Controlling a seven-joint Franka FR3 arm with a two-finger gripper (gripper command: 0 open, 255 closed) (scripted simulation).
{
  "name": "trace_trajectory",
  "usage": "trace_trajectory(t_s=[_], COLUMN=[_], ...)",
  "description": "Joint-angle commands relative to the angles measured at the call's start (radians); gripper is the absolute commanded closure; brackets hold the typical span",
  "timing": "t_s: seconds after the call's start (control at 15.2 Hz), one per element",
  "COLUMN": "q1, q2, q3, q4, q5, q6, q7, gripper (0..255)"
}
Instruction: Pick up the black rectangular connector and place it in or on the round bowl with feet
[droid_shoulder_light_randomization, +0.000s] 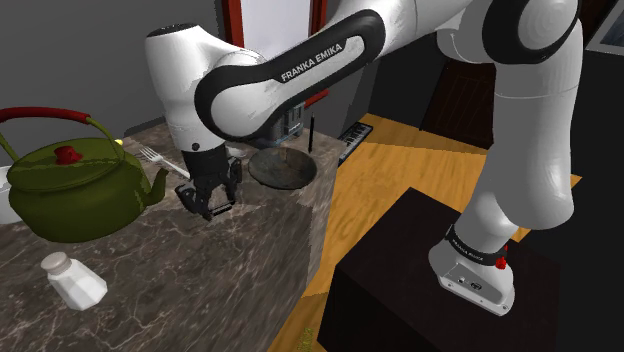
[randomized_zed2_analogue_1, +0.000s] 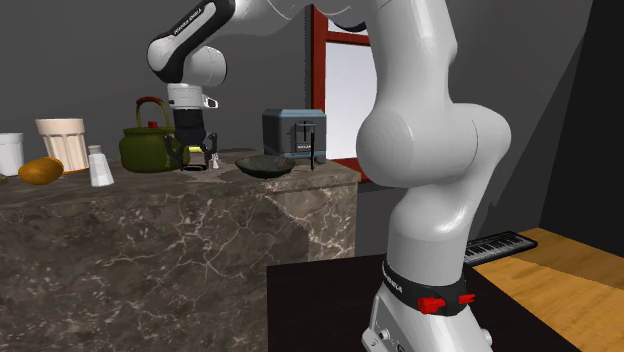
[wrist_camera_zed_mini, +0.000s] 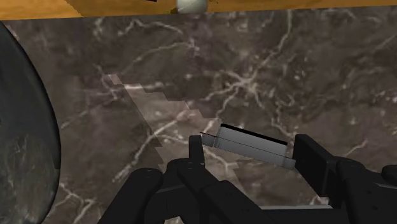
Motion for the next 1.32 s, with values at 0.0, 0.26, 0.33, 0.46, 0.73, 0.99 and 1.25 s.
trace_trajectory(t_s=[0.0, 0.26, 0.33, 0.46, 0.73, 0.99, 1.25], q1=[0.000, -0.002, -0.002, -0.002, -0.002, 0.000, -0.084], q2=[-0.009, -0.026, -0.030, -0.037, -0.049, -0.057, -0.170], q3=[0.003, 0.007, 0.008, 0.010, 0.014, 0.016, 0.002], q4=[0.016, 0.046, 0.054, 0.072, 0.110, 0.149, 0.005], q5=[0.005, 0.015, 0.017, 0.021, 0.028, 0.033, 0.082], q6=[-0.024, -0.070, -0.082, -0.106, -0.154, -0.201, -0.158], q7=[-0.002, -0.007, -0.008, -0.011, -0.014, -0.017, -0.111], gripper=[255, 255, 255, 255, 255, 255, 255])
